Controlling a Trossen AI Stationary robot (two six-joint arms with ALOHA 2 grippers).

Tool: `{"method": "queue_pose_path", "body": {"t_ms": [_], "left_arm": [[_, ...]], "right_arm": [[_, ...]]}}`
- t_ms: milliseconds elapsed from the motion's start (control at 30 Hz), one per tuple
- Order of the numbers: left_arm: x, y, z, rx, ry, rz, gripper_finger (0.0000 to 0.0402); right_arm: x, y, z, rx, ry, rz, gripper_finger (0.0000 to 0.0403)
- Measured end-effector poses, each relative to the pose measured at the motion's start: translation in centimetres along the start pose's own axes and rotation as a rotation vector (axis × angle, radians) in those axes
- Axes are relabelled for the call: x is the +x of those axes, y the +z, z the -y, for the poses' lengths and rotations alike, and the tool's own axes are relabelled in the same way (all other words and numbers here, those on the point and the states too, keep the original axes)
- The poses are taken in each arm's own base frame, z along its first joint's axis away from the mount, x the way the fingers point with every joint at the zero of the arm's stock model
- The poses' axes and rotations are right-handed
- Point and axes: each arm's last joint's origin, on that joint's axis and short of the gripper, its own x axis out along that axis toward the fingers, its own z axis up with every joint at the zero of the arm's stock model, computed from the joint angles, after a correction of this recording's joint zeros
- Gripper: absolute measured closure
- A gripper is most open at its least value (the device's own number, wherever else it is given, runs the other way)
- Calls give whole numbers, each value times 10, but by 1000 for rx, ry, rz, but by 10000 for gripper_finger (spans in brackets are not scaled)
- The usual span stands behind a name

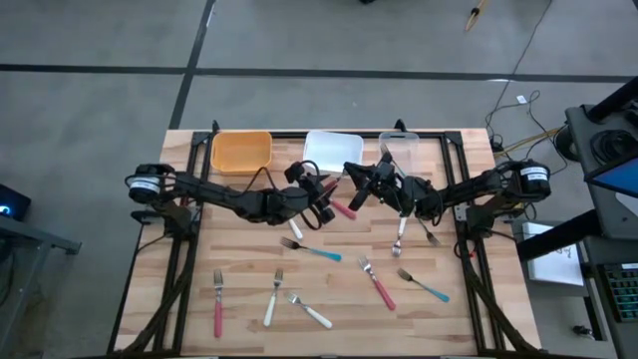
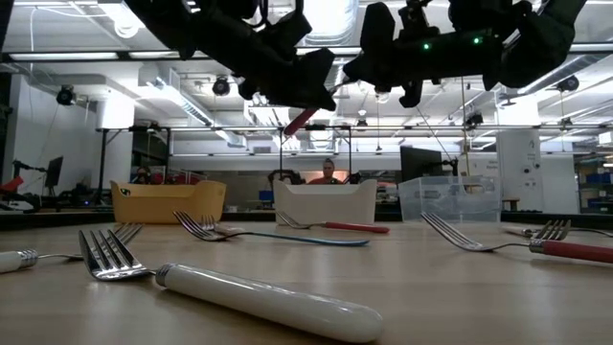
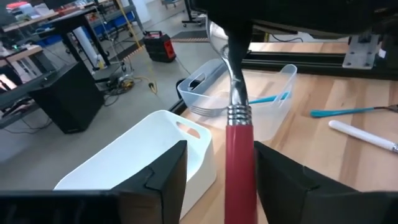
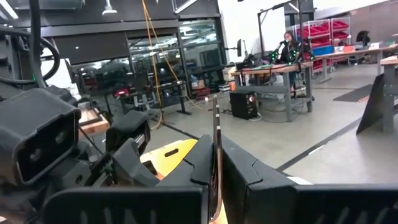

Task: Sort silverware by color (type)
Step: Put the pink fork into the yellow bin

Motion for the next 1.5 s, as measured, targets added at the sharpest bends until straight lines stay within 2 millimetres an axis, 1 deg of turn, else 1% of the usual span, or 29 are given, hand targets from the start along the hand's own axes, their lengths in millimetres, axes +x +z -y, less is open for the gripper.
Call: {"method": "queue_pose_path", "body": {"t_ms": [167, 333, 467, 567, 733, 800, 867, 967, 1033, 1100, 1200, 1267, 1333, 1400, 1433, 1500], "left_arm": [[0, 0, 0, -28, 0, 0, 295], [0, 0, 1, -75, -25, -4, 369], [0, 1, 0, -136, -58, -9, 369], [-1, 0, -1, -162, -50, -21, 369], [-4, 1, -7, -183, -31, -54, 369], [-6, 1, -12, -174, -21, -85, 369], [-9, 3, -21, -151, -10, -125, 369], [-15, 6, -44, -115, 27, -199, 369], [-20, 7, -65, -68, 25, -275, 369], [-25, 9, -93, -25, 33, -349, 369], [-32, 8, -141, 14, 55, -466, 369], [-36, 5, -173, 8, 35, -531, 369], [-41, 1, -201, -4, 0, -571, 369], [-47, -6, -225, 15, -31, -631, 369], [-50, -9, -234, 30, -50, -665, 369], [-53, -6, -248, 25, -47, -714, 369]], "right_arm": [[0, 0, 0, -3, 0, 0, 394], [0, 0, 0, -23, 8, -1, 394], [0, 0, 0, -30, 8, -1, 393], [0, -1, 0, -34, -1, -6, 381], [0, 0, 0, -33, -3, -5, 336], [0, 1, 0, -31, -2, -2, 315], [-1, 4, 1, -28, -9, 4, 296], [-3, 8, 2, -44, -39, -23, 272], [-6, 12, 4, -57, -59, -44, 259], [-9, 19, 5, -57, -66, -57, 250], [-14, 30, 7, -51, -67, -70, 243], [-17, 35, 8, -64, -68, -82, 242], [-21, 40, 10, -73, -69, -94, 243], [-24, 44, 11, -78, -75, -101, 246], [-25, 46, 12, -79, -77, -102, 247], [-26, 47, 13, -97, -80, -114, 250]]}}
